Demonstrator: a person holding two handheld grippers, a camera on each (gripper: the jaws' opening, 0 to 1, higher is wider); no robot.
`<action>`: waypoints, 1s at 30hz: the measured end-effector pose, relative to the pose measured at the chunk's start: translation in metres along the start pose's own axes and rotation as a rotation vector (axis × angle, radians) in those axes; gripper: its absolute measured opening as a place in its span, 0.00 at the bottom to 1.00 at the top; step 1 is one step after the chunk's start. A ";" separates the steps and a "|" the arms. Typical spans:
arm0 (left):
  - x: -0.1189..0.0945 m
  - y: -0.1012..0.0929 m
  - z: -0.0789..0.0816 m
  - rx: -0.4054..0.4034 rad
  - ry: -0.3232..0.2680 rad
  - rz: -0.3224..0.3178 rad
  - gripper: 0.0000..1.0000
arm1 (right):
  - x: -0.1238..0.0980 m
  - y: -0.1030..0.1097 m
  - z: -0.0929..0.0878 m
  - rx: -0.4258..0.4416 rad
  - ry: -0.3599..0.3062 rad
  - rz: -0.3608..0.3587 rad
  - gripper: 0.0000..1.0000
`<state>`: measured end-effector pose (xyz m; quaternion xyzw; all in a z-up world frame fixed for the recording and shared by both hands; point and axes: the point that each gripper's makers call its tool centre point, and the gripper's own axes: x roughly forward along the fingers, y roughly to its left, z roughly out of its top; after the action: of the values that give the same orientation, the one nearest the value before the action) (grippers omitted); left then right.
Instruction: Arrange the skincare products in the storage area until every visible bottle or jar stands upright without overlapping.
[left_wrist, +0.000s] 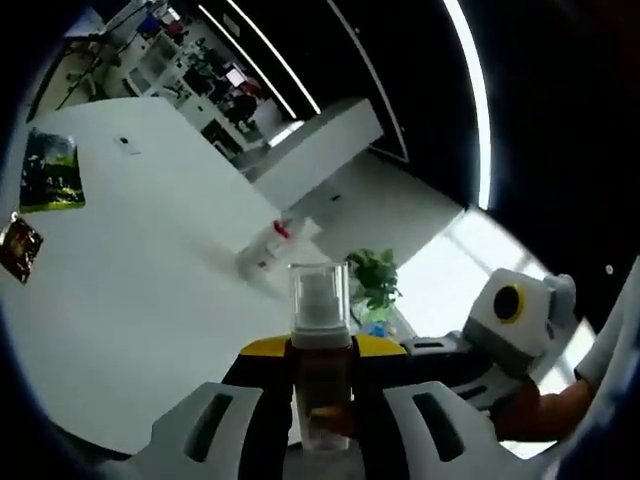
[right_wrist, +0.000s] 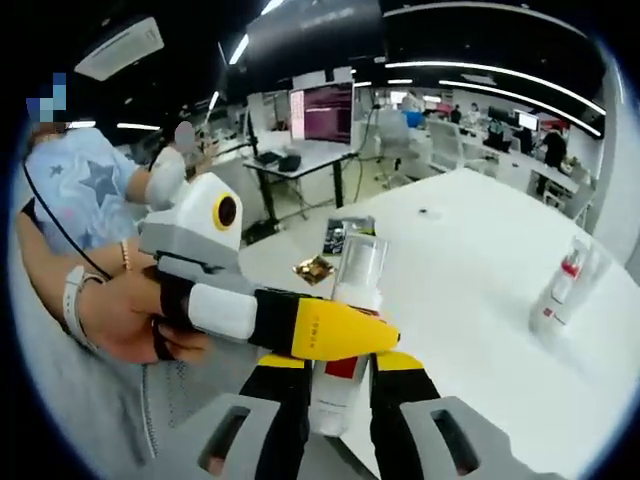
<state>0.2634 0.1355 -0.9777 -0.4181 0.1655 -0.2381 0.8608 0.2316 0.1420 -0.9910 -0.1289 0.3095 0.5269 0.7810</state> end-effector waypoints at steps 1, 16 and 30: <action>0.000 0.001 0.001 -0.008 -0.002 -0.004 0.16 | 0.000 -0.006 0.000 0.012 -0.002 -0.020 0.14; -0.001 -0.013 0.008 0.129 0.080 -0.070 0.17 | -0.008 -0.009 0.010 0.064 -0.092 0.089 0.10; -0.039 -0.036 0.057 0.019 -0.179 -0.316 0.36 | -0.043 -0.105 0.032 0.241 -0.370 -0.107 0.10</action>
<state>0.2488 0.1740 -0.9123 -0.4504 0.0183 -0.3339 0.8278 0.3269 0.0840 -0.9527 0.0481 0.2147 0.4587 0.8609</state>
